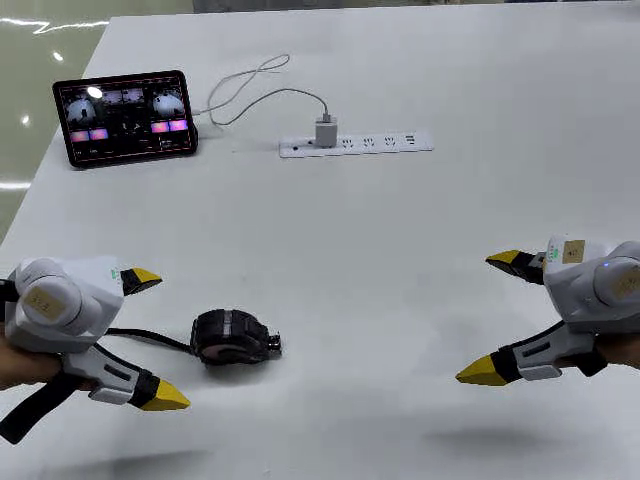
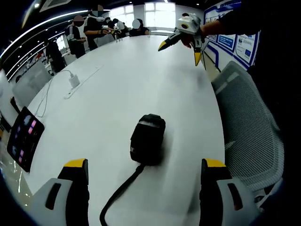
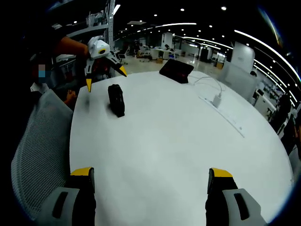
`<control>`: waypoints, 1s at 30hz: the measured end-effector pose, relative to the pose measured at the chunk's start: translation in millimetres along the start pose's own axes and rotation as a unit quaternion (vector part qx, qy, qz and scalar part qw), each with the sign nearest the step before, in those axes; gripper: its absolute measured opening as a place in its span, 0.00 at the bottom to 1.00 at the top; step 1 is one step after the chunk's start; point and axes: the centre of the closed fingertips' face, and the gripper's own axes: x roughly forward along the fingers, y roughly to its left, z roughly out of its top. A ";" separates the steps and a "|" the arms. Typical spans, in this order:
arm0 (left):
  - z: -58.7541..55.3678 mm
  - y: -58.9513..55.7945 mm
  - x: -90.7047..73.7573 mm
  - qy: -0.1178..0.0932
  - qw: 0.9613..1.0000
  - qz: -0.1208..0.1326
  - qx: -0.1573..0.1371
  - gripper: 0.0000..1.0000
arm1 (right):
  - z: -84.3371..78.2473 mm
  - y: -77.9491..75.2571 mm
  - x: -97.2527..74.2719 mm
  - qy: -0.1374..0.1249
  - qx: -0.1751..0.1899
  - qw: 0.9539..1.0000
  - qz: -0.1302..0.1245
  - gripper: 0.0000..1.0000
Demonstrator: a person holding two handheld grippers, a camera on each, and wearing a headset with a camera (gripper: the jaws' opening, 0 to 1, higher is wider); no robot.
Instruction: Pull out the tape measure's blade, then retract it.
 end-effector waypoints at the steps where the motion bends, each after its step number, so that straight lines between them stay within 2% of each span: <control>1: 1.8 0.2 1.0 0.000 1.000 -0.001 0.005 0.97 | 1.6 0.9 1.5 0.000 -0.001 1.000 0.002 0.99; 5: 7.0 6.2 4.7 0.001 1.000 0.002 0.021 0.96 | 7.1 3.1 5.0 -0.002 -0.003 1.000 0.006 0.99; 6: 9.3 5.5 5.8 0.001 1.000 -0.006 0.016 0.95 | 9.4 4.1 6.3 -0.004 -0.005 1.000 0.007 0.99; 8: 13.8 7.8 8.5 0.000 1.000 -0.005 0.021 0.94 | 12.9 5.9 8.9 -0.004 -0.007 1.000 0.010 0.99; 14: 21.0 6.4 18.0 0.005 0.999 -0.019 0.035 0.91 | 26.2 7.9 24.4 -0.011 -0.014 1.000 0.018 0.99; 18: 16.3 4.2 28.0 0.025 0.998 -0.022 0.061 0.89 | 35.6 11.8 37.9 -0.016 -0.029 0.999 0.027 0.99; 21: 7.1 -2.7 35.4 0.046 0.995 -0.039 0.075 0.88 | 40.2 12.7 45.6 -0.018 -0.040 0.999 0.028 0.99; 24: 9.0 -3.4 39.4 0.045 0.995 -0.042 0.075 0.86 | 47.5 13.7 51.4 -0.029 -0.046 0.998 0.030 0.99; 30: 14.2 -6.9 46.2 0.048 0.995 -0.055 0.075 0.75 | 57.7 16.9 63.3 -0.034 -0.056 0.997 0.040 0.99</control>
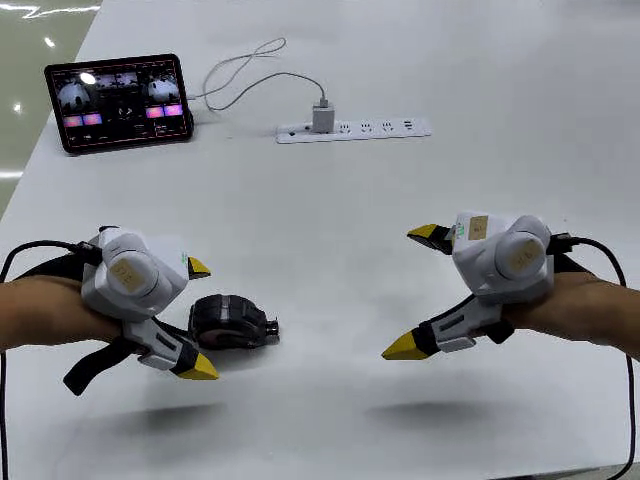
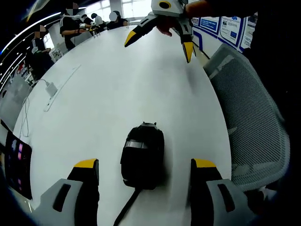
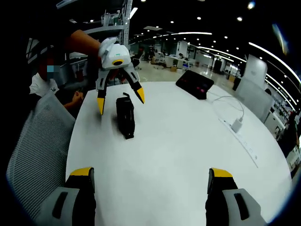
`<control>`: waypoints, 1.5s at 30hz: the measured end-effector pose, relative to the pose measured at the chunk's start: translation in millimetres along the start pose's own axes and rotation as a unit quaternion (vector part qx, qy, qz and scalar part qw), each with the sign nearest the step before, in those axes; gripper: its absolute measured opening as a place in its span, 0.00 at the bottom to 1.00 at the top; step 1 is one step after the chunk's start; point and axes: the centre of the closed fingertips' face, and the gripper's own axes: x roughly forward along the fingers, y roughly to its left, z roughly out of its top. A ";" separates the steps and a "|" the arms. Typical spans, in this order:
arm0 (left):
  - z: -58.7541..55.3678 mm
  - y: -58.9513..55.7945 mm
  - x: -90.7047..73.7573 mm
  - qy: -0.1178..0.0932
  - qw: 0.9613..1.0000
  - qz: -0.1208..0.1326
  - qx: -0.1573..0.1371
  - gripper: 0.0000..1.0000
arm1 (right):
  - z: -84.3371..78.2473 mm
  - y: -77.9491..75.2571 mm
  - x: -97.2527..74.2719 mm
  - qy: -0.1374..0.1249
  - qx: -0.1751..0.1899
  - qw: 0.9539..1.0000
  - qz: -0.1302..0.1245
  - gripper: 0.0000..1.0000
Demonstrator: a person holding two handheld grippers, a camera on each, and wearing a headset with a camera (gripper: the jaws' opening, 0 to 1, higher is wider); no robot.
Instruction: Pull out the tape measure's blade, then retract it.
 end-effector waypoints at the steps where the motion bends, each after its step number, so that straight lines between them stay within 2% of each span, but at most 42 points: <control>1: 2.3 -1.1 0.8 0.000 1.000 -0.003 0.000 0.74 | 2.3 1.1 3.3 0.000 -0.003 1.000 0.003 0.99; 6: 10.4 -3.7 4.3 -0.003 1.000 -0.010 0.006 0.67 | 13.7 6.3 17.3 -0.006 -0.014 1.000 0.018 0.99; 14: 14.2 -4.9 13.5 0.002 1.000 -0.019 0.007 0.55 | 22.9 13.2 41.3 -0.004 -0.014 0.999 0.037 0.99; 16: 14.1 -5.5 15.7 0.006 1.000 -0.023 0.009 0.49 | 24.0 15.1 46.2 -0.003 -0.014 0.999 0.042 0.99; 20: 12.0 -4.0 19.2 0.016 1.000 -0.020 0.014 0.45 | 27.7 18.7 55.1 -0.004 -0.008 0.999 0.054 0.99; 21: 10.3 -4.4 20.1 0.022 0.999 -0.023 0.021 0.42 | 29.0 20.6 57.5 -0.004 -0.009 0.998 0.059 0.99; 23: 8.7 4.3 19.8 0.030 0.999 0.000 0.042 0.34 | 29.5 23.3 60.6 0.001 -0.019 0.998 0.065 0.99; 24: 7.5 0.4 22.6 0.031 0.999 -0.008 0.038 0.33 | 30.1 24.6 63.0 0.002 -0.025 0.997 0.069 0.99; 26: 6.1 2.3 24.0 0.045 0.998 -0.009 0.036 0.32 | 27.4 25.3 66.6 0.013 -0.045 0.996 0.072 0.94; 28: 5.7 2.4 25.5 0.050 0.998 -0.012 0.034 0.32 | 25.2 26.2 70.9 0.017 -0.052 0.996 0.074 0.90; 33: 4.6 1.3 25.8 0.048 0.998 -0.015 0.029 0.32 | 24.5 25.7 77.4 0.019 -0.056 0.995 0.079 0.84; 36: 4.6 -0.7 27.1 0.053 0.998 -0.008 0.032 0.32 | 26.7 25.9 81.3 0.015 -0.051 0.995 0.083 0.79; 41: 2.5 2.8 26.9 0.054 0.998 0.002 0.036 0.32 | 32.6 27.9 91.7 0.010 -0.051 0.995 0.082 0.73; 45: 2.2 3.4 26.9 0.051 0.998 0.002 0.032 0.32 | 34.2 35.9 102.9 0.009 -0.056 0.994 0.096 0.64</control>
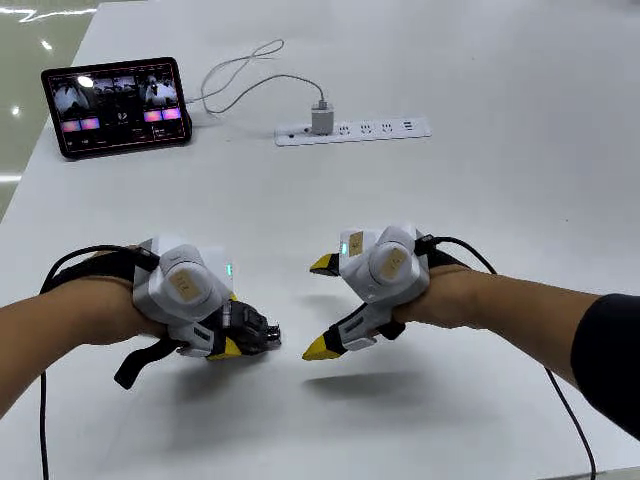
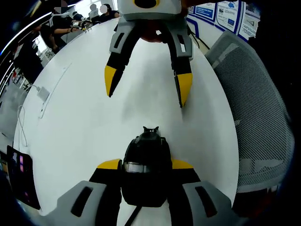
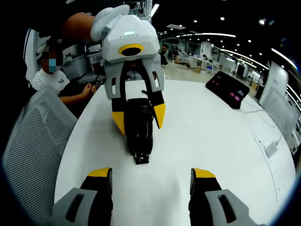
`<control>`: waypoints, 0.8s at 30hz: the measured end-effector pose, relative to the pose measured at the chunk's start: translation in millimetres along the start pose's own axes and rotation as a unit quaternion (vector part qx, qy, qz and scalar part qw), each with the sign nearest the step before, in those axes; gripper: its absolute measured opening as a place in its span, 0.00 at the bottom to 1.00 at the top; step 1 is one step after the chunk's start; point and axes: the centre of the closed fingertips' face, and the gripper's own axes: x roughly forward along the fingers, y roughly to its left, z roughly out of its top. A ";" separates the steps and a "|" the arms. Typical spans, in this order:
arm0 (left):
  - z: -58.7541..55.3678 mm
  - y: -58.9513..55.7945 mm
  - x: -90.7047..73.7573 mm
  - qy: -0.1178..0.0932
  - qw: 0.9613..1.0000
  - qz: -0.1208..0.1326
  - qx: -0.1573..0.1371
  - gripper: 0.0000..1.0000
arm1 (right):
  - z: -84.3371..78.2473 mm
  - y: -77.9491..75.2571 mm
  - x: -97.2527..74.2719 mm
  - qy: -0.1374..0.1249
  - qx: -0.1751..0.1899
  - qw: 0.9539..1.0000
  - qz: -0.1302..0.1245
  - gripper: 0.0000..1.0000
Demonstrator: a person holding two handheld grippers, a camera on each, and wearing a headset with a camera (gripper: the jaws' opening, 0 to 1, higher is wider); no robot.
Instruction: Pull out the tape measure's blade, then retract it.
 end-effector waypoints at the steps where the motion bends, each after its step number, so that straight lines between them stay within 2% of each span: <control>1: -0.1 -0.1 0.2 0.000 1.000 0.001 -0.005 0.32 | 0.6 1.6 3.5 0.000 0.001 1.000 0.004 0.61; 3: -0.1 -0.6 1.2 0.003 1.000 0.003 -0.002 0.32 | -0.8 2.8 7.7 0.008 0.019 1.000 0.004 0.49; 5: -0.2 -0.5 0.9 0.007 1.000 0.004 -0.001 0.32 | -0.5 4.5 11.6 0.007 0.018 1.000 0.003 0.42; 9: -0.6 0.4 0.3 0.007 1.000 0.004 -0.002 0.32 | 2.7 8.8 18.1 0.003 0.018 1.000 0.009 0.39; 16: -0.2 1.8 0.0 0.003 1.000 0.005 -0.002 0.32 | 5.1 10.6 29.1 0.011 -0.009 1.000 0.016 0.29; 20: -0.1 2.1 0.0 0.003 1.000 0.004 -0.002 0.32 | 5.3 10.9 33.8 0.017 -0.028 0.999 0.022 0.26; 21: -0.1 1.8 -0.3 0.002 1.000 0.003 -0.002 0.32 | 4.0 13.4 35.5 0.022 -0.040 0.998 0.031 0.26; 24: 0.0 1.5 -0.4 0.001 1.000 0.002 -0.005 0.32 | 2.7 15.2 39.6 0.028 -0.044 0.998 0.036 0.25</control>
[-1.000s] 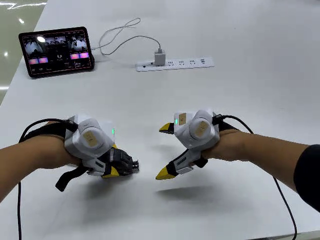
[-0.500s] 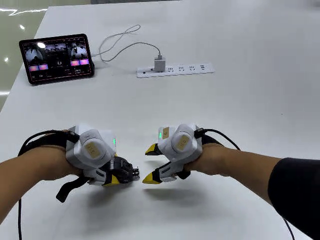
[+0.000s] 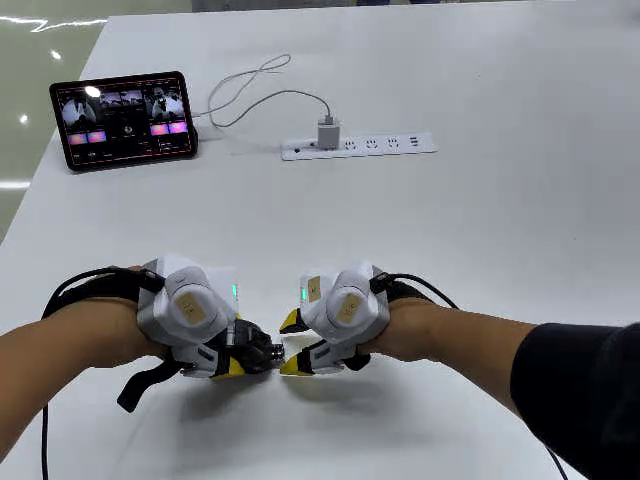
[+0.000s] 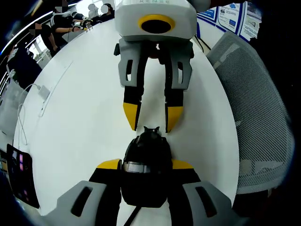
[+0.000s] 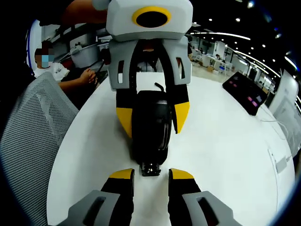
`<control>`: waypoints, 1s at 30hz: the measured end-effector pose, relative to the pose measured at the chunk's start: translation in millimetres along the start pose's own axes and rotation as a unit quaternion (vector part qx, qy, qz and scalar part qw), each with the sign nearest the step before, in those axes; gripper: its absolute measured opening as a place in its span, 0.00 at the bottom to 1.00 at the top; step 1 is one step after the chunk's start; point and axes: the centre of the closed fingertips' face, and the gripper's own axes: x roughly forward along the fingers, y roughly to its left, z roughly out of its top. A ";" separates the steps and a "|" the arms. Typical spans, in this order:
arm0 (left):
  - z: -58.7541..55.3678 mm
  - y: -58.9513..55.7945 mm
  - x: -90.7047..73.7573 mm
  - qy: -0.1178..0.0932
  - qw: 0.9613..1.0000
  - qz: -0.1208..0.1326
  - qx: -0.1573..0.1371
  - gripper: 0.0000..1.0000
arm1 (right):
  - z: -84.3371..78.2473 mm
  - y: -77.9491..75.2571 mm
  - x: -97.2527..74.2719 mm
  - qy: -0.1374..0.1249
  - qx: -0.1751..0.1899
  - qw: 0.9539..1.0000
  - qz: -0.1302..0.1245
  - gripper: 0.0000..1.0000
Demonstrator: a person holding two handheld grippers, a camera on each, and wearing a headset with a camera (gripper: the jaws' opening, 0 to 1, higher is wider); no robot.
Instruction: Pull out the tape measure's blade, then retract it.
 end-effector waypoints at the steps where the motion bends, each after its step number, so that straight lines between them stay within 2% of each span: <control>1: -0.1 -0.1 0.2 0.000 1.000 0.000 0.000 0.32 | -0.2 0.1 0.6 0.002 -0.001 1.000 0.002 0.24; 5: 0.2 -0.6 0.0 0.000 1.000 0.002 0.002 0.32 | 0.3 -3.4 2.5 0.001 0.003 1.000 -0.004 0.16; 10: 0.1 -0.4 -0.2 -0.003 1.000 0.002 0.001 0.32 | 0.4 2.1 7.4 0.005 0.000 1.000 0.010 0.12; 13: 0.1 -0.2 -0.4 -0.003 1.000 0.002 0.002 0.32 | 0.0 0.3 8.9 0.008 -0.002 1.000 0.007 0.11; 16: -0.4 -0.4 -0.7 -0.002 1.000 0.003 0.003 0.32 | -0.1 -0.2 8.2 0.001 0.022 1.000 0.015 0.10; 23: -2.0 -0.1 -1.6 0.004 1.000 -0.006 0.014 0.32 | 0.2 -0.1 7.5 -0.001 0.020 1.000 0.017 0.09; 30: -2.4 0.9 -2.0 0.000 1.000 -0.005 0.009 0.32 | -0.9 -2.2 6.7 0.001 0.014 1.000 0.013 0.09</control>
